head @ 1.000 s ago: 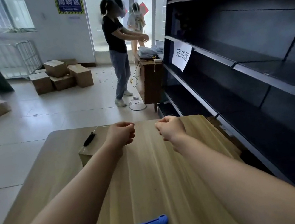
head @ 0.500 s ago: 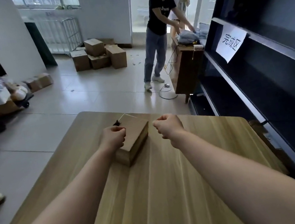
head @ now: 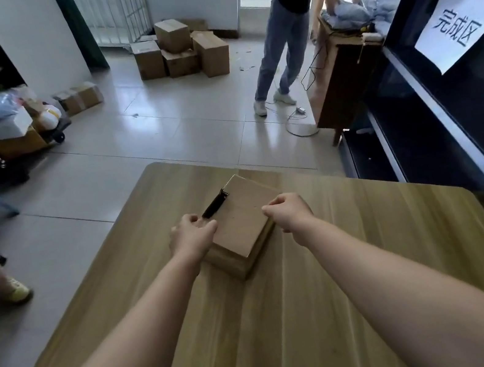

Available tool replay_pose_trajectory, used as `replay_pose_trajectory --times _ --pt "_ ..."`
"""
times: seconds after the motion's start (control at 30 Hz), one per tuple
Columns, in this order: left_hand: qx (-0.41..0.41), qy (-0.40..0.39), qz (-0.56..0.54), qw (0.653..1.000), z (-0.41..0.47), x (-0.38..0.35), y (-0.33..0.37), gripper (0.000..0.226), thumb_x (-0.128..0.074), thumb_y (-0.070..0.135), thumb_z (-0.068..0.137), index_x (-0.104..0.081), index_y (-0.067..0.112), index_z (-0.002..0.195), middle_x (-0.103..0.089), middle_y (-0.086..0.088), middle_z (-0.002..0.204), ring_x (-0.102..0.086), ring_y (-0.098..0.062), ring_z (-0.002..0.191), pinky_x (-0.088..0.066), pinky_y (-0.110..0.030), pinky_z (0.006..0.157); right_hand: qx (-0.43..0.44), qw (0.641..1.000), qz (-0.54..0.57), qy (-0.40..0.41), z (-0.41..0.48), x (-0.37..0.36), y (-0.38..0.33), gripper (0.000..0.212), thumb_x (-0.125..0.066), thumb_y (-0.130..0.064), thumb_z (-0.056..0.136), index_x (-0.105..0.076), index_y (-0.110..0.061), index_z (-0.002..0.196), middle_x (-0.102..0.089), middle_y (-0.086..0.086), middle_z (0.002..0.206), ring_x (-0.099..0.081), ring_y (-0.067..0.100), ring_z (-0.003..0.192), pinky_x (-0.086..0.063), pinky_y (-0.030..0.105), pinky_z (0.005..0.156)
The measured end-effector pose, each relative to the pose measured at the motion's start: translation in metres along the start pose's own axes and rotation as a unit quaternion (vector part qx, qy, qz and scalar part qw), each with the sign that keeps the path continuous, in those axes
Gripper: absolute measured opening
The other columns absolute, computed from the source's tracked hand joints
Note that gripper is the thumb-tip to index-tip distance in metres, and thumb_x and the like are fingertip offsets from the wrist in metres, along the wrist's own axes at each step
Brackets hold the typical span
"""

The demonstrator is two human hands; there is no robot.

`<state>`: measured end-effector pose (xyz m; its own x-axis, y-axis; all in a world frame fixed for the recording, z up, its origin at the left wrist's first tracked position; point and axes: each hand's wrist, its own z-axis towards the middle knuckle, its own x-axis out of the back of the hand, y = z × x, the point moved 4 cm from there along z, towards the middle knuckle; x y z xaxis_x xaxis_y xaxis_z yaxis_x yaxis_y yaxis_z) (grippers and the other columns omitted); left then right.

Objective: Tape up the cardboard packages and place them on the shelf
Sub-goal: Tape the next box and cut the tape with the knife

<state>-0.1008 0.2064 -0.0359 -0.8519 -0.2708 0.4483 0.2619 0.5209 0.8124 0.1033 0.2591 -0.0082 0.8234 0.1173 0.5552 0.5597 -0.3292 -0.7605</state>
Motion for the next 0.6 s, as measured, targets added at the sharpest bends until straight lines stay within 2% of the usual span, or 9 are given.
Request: replay_pose_trajectory --times 0.1,0.3,0.4,0.47,0.6 --pt "0.019 0.008 0.037 0.999 0.019 -0.008 -0.008 0.073 -0.069 0.052 0.077 -0.043 0.023 0.139 -0.040 -0.013 0.141 -0.042 -0.033 0.129 -0.040 -0.046 0.106 -0.001 0.999 -0.045 0.015 0.021 -0.008 0.004 0.009 -0.067 -0.030 0.084 -0.064 -0.021 0.085 -0.069 0.002 0.103 -0.061 0.023 0.101 -0.049 0.034 0.087" --pt "0.022 -0.006 0.102 0.995 0.042 -0.028 -0.012 0.084 -0.068 0.058 0.078 -0.034 0.022 0.146 -0.032 -0.014 0.149 -0.026 -0.034 0.139 -0.028 -0.044 0.114 0.004 0.992 -0.117 0.049 0.056 -0.018 0.009 0.041 -0.070 -0.036 0.081 -0.061 -0.018 0.116 -0.058 0.008 0.126 -0.052 0.027 0.120 -0.045 0.034 0.100" --pt "0.017 -0.026 0.127 0.991 0.052 -0.035 -0.015 0.088 -0.073 0.054 0.075 -0.035 0.020 0.146 -0.036 -0.015 0.146 -0.030 -0.034 0.137 -0.031 -0.044 0.113 0.003 0.991 -0.121 0.059 0.066 -0.019 0.013 0.056 -0.072 -0.036 0.081 -0.055 -0.017 0.130 -0.048 0.008 0.138 -0.040 0.026 0.132 -0.039 0.034 0.105" --pt "0.010 -0.042 0.118 0.992 0.057 -0.037 -0.019 0.081 -0.077 0.049 0.072 -0.041 0.023 0.140 -0.041 -0.013 0.138 -0.039 -0.032 0.130 -0.037 -0.044 0.108 0.001 0.991 -0.122 0.050 0.071 -0.020 0.015 0.066 -0.073 -0.037 0.080 -0.049 -0.018 0.138 -0.043 0.006 0.145 -0.036 0.026 0.136 -0.036 0.036 0.109" --pt "-0.003 -0.101 0.096 0.990 0.061 -0.033 -0.020 0.074 -0.082 0.037 0.072 -0.046 0.025 0.136 -0.042 -0.006 0.135 -0.043 -0.027 0.125 -0.040 -0.045 0.106 -0.015 0.986 -0.158 0.052 0.073 -0.021 0.020 0.070 -0.067 -0.045 0.082 -0.044 -0.020 0.143 -0.047 0.005 0.144 -0.039 0.027 0.135 -0.035 0.038 0.108"
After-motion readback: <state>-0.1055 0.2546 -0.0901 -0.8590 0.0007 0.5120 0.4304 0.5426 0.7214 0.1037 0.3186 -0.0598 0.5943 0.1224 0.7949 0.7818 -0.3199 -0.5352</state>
